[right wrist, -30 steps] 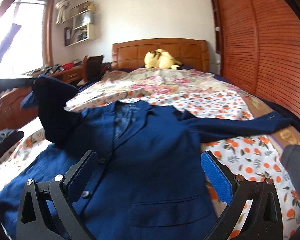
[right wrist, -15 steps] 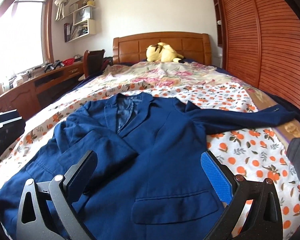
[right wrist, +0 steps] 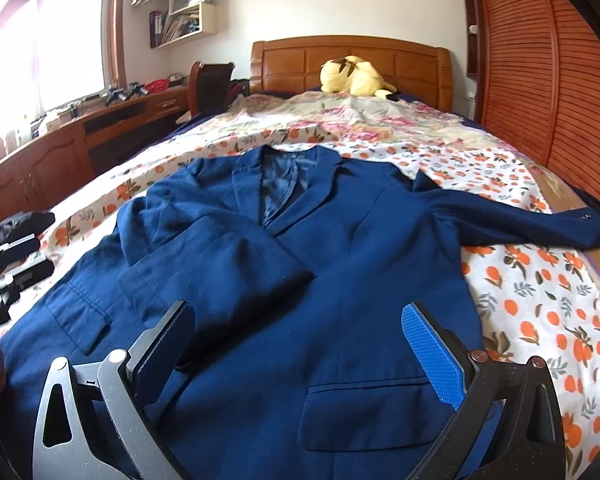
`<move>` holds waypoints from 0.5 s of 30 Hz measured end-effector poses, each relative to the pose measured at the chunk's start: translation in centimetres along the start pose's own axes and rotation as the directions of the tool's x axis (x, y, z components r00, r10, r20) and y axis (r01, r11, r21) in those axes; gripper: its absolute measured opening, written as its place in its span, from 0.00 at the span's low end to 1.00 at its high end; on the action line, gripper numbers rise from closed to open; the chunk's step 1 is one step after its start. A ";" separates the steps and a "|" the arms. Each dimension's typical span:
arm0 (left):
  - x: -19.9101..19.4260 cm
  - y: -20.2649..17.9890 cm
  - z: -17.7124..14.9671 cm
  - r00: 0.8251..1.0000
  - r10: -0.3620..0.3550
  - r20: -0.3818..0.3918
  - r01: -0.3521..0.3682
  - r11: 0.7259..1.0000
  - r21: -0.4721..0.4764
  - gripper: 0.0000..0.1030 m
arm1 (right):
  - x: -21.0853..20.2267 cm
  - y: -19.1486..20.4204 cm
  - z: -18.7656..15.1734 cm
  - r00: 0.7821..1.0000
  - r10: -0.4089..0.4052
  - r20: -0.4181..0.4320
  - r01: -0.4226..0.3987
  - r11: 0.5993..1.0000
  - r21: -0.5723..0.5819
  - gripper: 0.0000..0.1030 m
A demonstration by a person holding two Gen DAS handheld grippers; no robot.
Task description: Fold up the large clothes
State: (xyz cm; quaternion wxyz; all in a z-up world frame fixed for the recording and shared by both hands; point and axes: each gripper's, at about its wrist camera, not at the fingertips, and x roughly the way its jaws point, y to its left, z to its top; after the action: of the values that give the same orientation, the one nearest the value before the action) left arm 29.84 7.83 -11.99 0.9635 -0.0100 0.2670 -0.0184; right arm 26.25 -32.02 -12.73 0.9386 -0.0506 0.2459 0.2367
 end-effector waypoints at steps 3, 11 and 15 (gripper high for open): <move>-0.5 0.3 -0.1 1.000 0.004 0.017 -0.004 1.000 -0.006 0.75 | 0.9 0.5 -0.1 1.000 0.013 -0.029 -0.014 0.999 -0.032 1.00; -1.2 0.7 -0.7 1.000 0.002 0.003 -0.002 1.000 0.010 0.75 | 1.6 1.4 0.5 0.995 0.035 -0.093 -0.045 0.994 -0.101 0.97; -1.1 1.5 -0.8 1.000 -0.010 -0.013 0.010 1.000 -0.017 0.75 | 2.7 3.5 2.1 0.988 0.049 -0.147 -0.072 0.985 -0.157 0.93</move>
State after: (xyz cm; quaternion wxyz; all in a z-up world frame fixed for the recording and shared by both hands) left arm 28.51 9.39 -12.12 0.9615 -0.0192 0.2734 -0.0211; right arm 27.61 -27.35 -12.15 0.9038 -0.1360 0.2936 0.2801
